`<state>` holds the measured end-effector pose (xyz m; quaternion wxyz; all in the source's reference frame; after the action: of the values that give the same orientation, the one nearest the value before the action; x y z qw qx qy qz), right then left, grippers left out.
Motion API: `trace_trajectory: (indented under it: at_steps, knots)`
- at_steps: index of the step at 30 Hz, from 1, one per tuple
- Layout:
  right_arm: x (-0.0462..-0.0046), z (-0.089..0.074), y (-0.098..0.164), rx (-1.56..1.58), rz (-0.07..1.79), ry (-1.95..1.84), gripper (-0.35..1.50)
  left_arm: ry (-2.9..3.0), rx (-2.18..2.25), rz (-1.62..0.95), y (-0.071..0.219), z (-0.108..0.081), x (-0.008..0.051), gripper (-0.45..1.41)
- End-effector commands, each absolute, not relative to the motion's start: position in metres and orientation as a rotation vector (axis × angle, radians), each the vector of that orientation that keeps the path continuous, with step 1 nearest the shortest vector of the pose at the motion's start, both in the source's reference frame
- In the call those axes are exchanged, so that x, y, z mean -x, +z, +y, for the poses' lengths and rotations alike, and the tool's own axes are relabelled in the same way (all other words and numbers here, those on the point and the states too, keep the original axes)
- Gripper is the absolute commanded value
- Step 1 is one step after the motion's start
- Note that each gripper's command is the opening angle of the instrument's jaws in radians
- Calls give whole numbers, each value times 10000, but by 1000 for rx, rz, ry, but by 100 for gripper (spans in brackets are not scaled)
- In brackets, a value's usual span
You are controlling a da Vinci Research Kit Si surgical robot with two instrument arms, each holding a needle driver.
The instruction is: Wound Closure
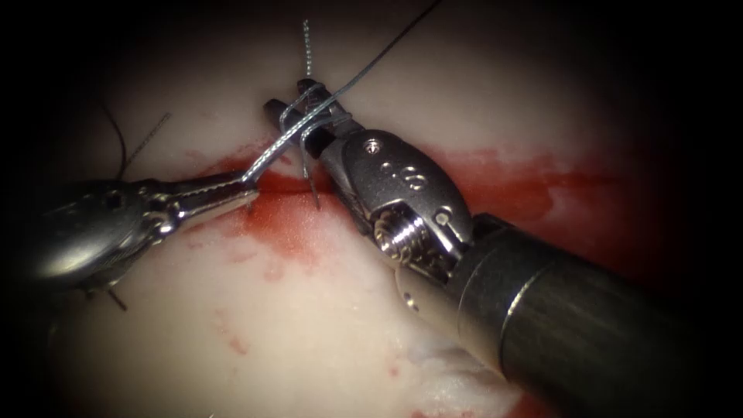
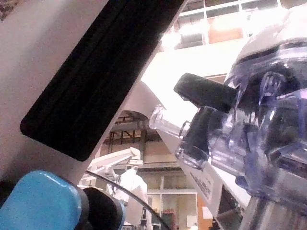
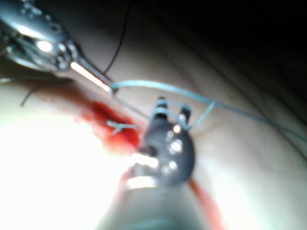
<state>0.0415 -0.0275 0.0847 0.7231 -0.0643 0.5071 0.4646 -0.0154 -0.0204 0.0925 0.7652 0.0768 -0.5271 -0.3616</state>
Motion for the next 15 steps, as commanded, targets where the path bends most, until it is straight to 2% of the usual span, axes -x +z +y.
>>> trace_trajectory:
  at_steps: [1, 3, 15]
  knots:
    - [-423, -266, 847, 146, 1125, 1022, 61, -786, -161, -1151, 920, -193, 160, -45]
    - [-423, -267, 847, 146, 1125, 1022, 62, -784, -162, -1151, 920, -194, 161, -45]
    - [-425, -278, 851, 149, 1098, 1007, 42, -765, -161, -1153, 926, -203, 167, -45]
